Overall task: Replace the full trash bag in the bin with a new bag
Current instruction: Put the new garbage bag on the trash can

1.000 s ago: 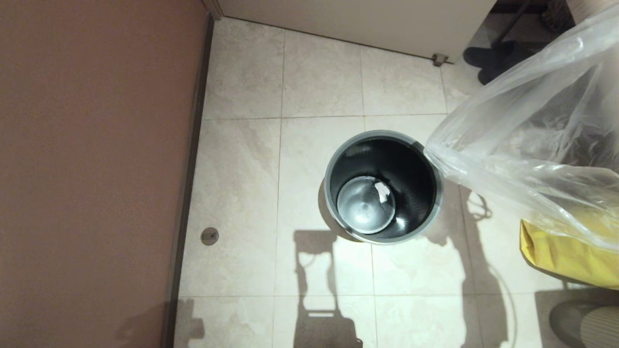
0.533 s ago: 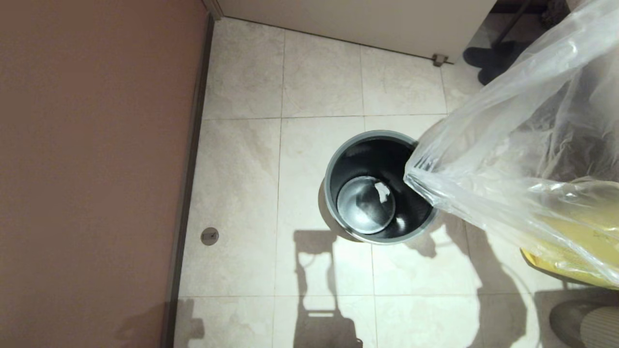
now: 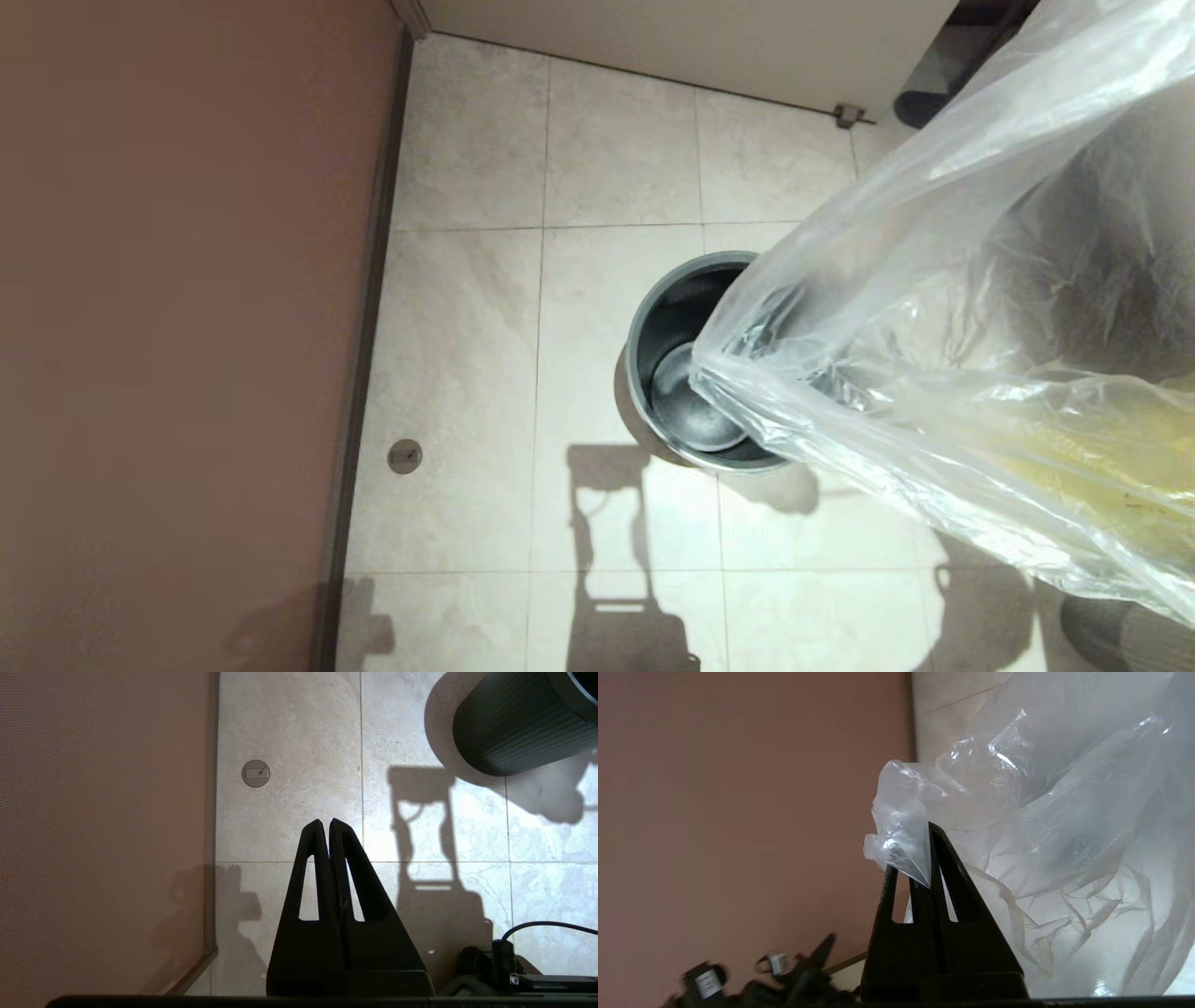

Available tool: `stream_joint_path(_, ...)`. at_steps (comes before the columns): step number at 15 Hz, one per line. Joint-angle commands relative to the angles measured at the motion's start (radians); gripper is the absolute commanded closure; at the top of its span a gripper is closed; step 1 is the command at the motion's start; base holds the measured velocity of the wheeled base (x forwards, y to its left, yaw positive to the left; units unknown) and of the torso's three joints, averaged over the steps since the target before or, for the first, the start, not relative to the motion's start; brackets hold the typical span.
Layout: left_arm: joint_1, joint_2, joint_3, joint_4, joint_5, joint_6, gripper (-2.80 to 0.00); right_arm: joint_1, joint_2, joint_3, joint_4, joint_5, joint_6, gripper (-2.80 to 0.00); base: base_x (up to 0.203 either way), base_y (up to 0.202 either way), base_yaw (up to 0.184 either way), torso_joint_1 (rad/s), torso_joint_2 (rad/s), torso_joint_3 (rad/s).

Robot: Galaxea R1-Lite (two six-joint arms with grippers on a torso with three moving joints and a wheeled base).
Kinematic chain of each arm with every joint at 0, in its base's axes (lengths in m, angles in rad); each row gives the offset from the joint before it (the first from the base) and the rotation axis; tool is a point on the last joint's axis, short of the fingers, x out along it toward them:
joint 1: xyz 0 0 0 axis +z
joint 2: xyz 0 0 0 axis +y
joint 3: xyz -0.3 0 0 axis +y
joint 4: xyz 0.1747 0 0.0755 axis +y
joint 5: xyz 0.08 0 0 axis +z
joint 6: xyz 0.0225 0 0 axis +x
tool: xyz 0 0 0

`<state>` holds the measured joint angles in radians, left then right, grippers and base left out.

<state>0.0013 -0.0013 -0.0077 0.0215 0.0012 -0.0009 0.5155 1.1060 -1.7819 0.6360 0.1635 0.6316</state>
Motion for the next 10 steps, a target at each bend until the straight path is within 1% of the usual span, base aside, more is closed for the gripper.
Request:
stream_joint_path(1, 0.0, 0.001, 0.0, 0.0, 0.0, -0.001, 0.0, 0.001, 0.0, 0.015, 0.004, 0.054, 0.046, 0.0, 0.0, 0.0, 0.0, 0.0, 0.0, 0.0)
stream_joint_path(2, 0.0, 0.001, 0.0, 0.0, 0.0, -0.001, 0.0, 0.001, 0.0, 0.038, 0.003, 0.074, 0.063, 0.0, 0.0, 0.0, 0.0, 0.0, 0.0, 0.0)
stream_joint_path(5, 0.0, 0.001, 0.0, 0.0, 0.001, -0.001, 0.0, 0.001, -0.004, 0.127, -0.009, 0.099, 0.072, 0.0, 0.0, 0.0, 0.0, 0.0, 0.0, 0.0)
stream_joint_path(7, 0.0, 0.001, 0.0, 0.0, 0.001, -0.001, 0.0, 0.001, -0.005, 0.242, -0.081, 0.114, 0.084, 0.0, 0.0, 0.0, 0.0, 0.0, 0.0, 0.0)
stream_joint_path(8, 0.0, 0.001, 0.0, 0.0, 0.0, -0.001, 0.0, 0.004, -0.005, 0.271, -0.139, 0.154, 0.123, 0.0, 0.0, 0.0, 0.0, 0.0, 0.0, 0.0)
stream_joint_path(9, 0.0, 0.001, 0.0, 0.0, 0.0, -0.001, 0.0, 0.015, -0.005, 0.28, -0.149, 0.207, 0.158, 0.0, 0.0, 0.0, 0.0, 0.0, 0.0, 0.0)
stream_joint_path(10, 0.0, 0.001, 0.0, 0.0, 0.001, -0.001, 0.0, 0.038, -0.007, 0.303, -0.15, 0.23, 0.17, 0.0, 0.0, 0.0, 0.0, 0.0, 0.0, 0.0)
